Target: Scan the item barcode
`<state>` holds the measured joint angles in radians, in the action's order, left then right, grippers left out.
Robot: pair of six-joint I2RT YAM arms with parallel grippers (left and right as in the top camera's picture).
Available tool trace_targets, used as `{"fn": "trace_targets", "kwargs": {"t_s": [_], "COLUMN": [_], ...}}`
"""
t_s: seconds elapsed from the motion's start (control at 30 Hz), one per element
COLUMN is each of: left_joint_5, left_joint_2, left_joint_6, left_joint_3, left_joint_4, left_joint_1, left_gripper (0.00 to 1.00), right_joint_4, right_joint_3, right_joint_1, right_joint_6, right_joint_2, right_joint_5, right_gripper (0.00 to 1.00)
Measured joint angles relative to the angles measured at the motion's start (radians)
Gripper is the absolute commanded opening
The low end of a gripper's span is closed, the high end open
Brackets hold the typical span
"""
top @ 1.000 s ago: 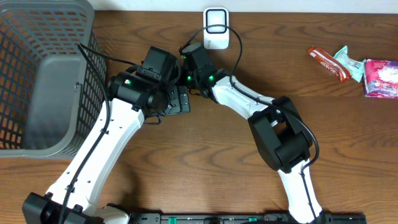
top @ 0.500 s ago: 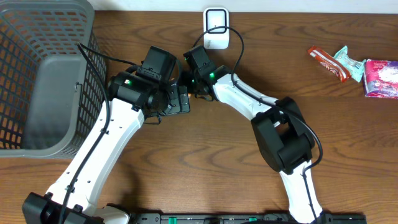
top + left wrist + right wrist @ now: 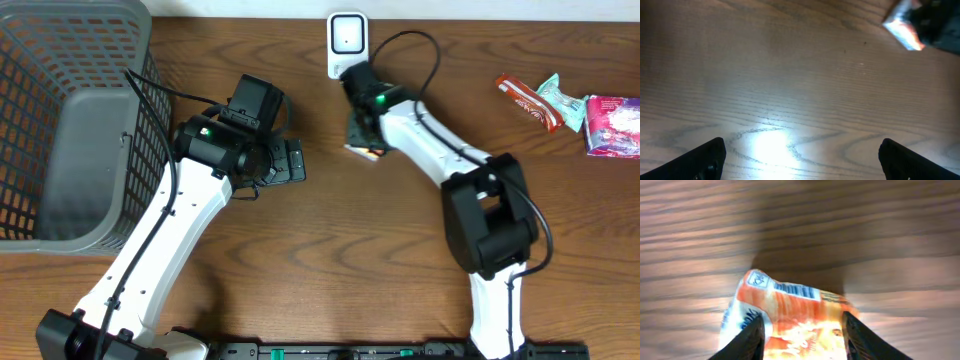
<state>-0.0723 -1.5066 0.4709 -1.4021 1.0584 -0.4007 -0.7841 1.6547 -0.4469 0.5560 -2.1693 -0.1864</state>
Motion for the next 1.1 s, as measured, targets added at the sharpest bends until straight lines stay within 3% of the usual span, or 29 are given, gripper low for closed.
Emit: {"fn": "trace_targets", "kwargs": {"t_s": [0.1,0.37,0.53,0.8,1.1], "left_joint_5": [0.0,0.0,0.0,0.0,0.0], "left_joint_2": [0.0,0.0,0.0,0.0,0.0], "left_joint_6": [0.0,0.0,0.0,0.0,0.0], "left_joint_3": [0.0,0.0,0.0,0.0,0.0], "left_joint_4": [0.0,0.0,0.0,-0.001,0.0], "left_joint_1": [0.0,0.0,0.0,0.0,0.0], "left_gripper": [0.98,0.98,0.98,0.98,0.98], "right_joint_4": [-0.01,-0.079,-0.109,0.061,0.237], "right_joint_3": [-0.007,-0.007,-0.045,-0.177,-0.277], "right_joint_1": [0.032,0.026,0.016,-0.038,-0.09], "right_joint_6": [-0.077,-0.505,-0.683,-0.775,-0.776], "right_joint_2": [0.037,0.123,0.122,0.122,0.122], "right_joint_5": [-0.01,0.022,0.029,0.018,-0.109], "right_gripper": [0.63,0.6,0.6,0.57,0.55]}}
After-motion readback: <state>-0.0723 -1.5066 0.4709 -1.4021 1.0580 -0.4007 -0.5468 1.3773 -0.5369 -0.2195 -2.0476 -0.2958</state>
